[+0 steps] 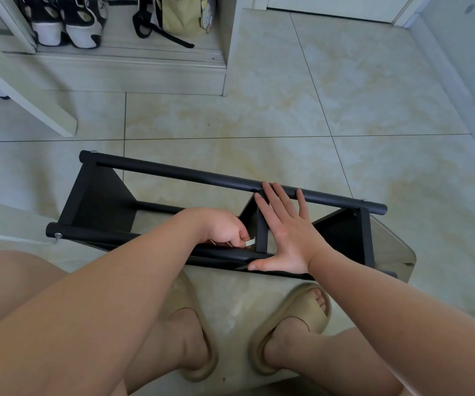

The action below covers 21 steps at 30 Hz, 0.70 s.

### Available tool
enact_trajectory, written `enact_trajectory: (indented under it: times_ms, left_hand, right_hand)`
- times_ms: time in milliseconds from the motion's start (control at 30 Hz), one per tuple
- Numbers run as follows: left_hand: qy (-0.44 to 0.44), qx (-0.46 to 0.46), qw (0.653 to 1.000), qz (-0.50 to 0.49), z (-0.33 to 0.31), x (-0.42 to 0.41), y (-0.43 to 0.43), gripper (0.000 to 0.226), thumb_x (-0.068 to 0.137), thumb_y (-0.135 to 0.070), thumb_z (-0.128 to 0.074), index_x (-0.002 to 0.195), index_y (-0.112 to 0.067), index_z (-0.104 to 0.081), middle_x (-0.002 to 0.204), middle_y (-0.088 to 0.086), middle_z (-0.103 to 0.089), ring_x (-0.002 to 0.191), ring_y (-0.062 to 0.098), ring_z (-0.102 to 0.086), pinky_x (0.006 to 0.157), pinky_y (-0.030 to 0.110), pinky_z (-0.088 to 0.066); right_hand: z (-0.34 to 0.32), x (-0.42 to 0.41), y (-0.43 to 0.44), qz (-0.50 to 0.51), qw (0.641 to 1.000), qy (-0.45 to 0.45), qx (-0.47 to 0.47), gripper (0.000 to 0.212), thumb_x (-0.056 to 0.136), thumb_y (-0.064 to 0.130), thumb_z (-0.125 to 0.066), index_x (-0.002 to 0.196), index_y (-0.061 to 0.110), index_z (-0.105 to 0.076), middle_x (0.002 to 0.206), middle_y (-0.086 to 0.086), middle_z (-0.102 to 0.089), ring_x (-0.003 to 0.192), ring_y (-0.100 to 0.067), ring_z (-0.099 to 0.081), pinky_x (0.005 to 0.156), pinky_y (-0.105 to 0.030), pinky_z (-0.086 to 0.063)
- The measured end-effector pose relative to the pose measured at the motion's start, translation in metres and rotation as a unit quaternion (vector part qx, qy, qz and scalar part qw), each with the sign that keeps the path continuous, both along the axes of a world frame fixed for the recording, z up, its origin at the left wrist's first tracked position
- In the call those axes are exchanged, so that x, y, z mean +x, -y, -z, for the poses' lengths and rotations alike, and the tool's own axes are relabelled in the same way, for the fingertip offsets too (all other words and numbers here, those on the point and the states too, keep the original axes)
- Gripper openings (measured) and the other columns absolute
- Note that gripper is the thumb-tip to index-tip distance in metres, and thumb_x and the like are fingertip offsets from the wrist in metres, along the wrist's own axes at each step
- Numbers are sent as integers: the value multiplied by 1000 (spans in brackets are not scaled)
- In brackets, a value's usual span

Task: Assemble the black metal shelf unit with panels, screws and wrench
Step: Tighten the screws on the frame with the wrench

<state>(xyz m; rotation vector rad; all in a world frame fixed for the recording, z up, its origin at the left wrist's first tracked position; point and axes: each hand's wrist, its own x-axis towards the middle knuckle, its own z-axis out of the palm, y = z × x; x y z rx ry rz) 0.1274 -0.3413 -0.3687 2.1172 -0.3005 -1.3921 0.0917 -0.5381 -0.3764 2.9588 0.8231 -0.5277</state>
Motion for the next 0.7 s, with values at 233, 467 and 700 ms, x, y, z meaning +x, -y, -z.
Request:
enact_trajectory:
  times_ms: [233, 467, 700]
  left_hand:
    - [74, -13, 995, -62, 1, 7, -4, 22, 91, -11, -66, 112, -15, -73, 103, 0, -71, 89, 13, -63, 79, 23, -47]
    - [-1, -33, 990, -135, 8, 3, 3, 17, 95, -13, -57, 101, -22, -70, 103, -3, -67, 94, 12, -62, 78, 26, -49]
    - [-128, -96, 937, -310, 16, 0, 11, 13, 98, -14, -59, 106, -11, -69, 92, 2, -78, 90, 15, -74, 92, 34, -57]
  right_hand:
    - [1, 0, 0, -2, 1000, 0, 0, 137, 65, 101, -36, 161, 16, 9, 167, -7, 21, 152, -24, 26, 120, -61, 14]
    - [1, 0, 0, -1, 1000, 3, 6, 137, 64, 101, -37, 162, 16, 8, 168, -7, 20, 153, -24, 25, 120, -62, 13]
    - [1, 0, 1, -1, 1000, 4, 13, 136, 64, 100, -37, 162, 16, 6, 168, -7, 18, 153, -24, 23, 120, -62, 12]
